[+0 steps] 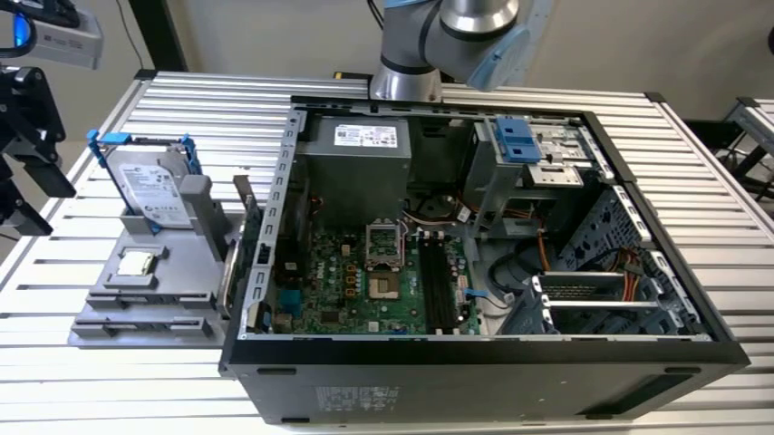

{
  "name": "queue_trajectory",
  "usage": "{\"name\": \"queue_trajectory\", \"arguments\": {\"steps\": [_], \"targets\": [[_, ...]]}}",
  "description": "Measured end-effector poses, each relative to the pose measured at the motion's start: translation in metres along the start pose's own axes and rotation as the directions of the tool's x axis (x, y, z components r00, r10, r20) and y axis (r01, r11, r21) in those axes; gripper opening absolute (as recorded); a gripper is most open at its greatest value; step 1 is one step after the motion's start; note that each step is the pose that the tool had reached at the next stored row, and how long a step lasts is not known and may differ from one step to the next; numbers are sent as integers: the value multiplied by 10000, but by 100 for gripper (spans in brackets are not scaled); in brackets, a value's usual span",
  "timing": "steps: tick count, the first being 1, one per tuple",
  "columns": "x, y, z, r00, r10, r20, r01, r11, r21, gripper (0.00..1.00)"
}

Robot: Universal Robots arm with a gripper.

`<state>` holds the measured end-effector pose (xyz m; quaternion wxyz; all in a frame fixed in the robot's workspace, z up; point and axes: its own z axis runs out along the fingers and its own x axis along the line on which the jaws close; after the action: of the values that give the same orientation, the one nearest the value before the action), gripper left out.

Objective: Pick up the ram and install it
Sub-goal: 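Pick up the ram and move it above insertion slot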

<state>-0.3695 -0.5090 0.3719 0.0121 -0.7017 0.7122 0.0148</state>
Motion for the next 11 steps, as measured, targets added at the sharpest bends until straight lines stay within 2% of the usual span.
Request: {"name": "queue_trajectory", "arguments": {"steps": [5, 11], "targets": [[1, 0, 18, 10000, -1, 2, 1, 10000, 2, 100], [3, -1, 89, 10000, 6, 0, -6, 10000, 2, 100]]}}
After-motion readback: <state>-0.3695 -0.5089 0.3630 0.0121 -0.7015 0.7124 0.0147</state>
